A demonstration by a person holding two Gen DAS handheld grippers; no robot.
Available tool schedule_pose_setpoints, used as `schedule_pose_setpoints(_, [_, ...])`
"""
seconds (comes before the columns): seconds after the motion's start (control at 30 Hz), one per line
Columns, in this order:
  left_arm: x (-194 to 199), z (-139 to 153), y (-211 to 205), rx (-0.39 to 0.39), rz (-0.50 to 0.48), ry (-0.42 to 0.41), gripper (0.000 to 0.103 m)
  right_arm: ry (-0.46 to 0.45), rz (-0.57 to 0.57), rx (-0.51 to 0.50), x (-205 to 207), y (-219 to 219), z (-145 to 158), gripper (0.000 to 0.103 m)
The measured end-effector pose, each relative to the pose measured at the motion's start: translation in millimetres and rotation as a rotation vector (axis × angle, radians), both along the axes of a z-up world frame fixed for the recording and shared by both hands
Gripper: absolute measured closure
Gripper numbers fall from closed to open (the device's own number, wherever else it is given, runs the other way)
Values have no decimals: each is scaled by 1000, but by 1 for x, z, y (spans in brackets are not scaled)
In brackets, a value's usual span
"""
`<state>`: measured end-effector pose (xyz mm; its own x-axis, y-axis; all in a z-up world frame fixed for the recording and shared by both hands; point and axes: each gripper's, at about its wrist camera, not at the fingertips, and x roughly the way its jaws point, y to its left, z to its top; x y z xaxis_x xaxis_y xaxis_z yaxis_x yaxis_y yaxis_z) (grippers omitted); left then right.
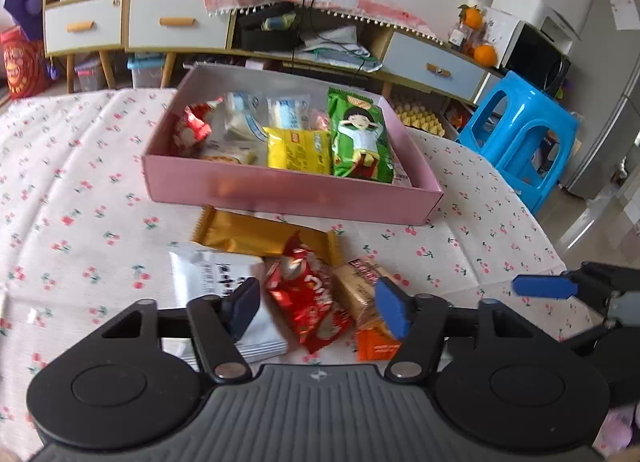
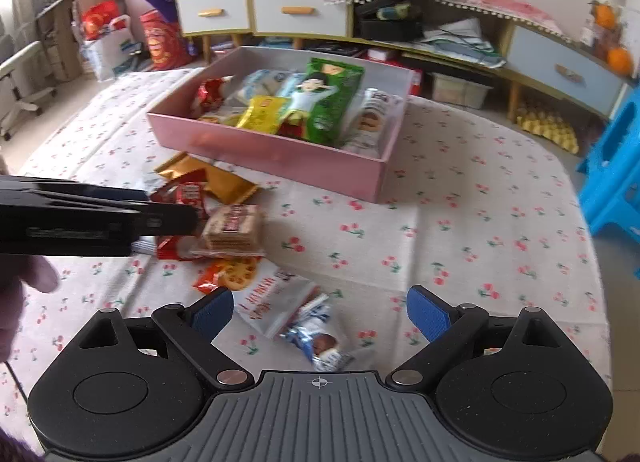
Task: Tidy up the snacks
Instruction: 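Grasp the small red candy with the left tool while the right tool grasps the wafer biscuit, then carry the red candy and wafer biscuit up toward the pink box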
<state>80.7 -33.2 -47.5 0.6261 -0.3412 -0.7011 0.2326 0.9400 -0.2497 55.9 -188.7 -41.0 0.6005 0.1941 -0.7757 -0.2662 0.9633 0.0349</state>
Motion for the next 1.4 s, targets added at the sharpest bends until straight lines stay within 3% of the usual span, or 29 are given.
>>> schedule_pose_setpoints(0.17, [7,-5,-2,-14,60,33,59,7,26,31,5,8,-2,8])
schedule_pose_setpoints(0.23, [9,-7,0,-21,78,57,78,8,43,51,7,12,-1,8])
schedule_pose_setpoints(0.27, [11,-8,2,-18,85,71,81,8,58,58,8,15,-2,8])
schedule_pose_setpoints(0.6, [13,2,28,-36,7,120,93,12,120,59,22,40,-15,8])
schedule_pose_setpoints(0.8, [11,9,43,-21,-31,142,94,4,82,53,34,45,-19,11])
schedule_pose_setpoints(0.9, [10,9,43,-14,-49,146,94,6,64,72,38,47,-19,20])
schedule_pose_setpoints(1.0, [10,7,41,-6,-64,146,92,15,62,77,40,48,-21,42])
schedule_pose_setpoints(1.03, [10,7,41,-2,-68,146,90,20,64,77,41,49,-21,53])
schedule_pose_setpoints(1.13, [9,6,40,6,-71,137,82,11,80,76,39,49,-22,53])
schedule_pose_setpoints(1.33, [6,8,35,-13,-85,108,78,16,48,94,36,36,-13,53])
schedule_pose_setpoints(1.4, [6,8,31,-8,-90,94,71,22,24,83,36,32,-12,53])
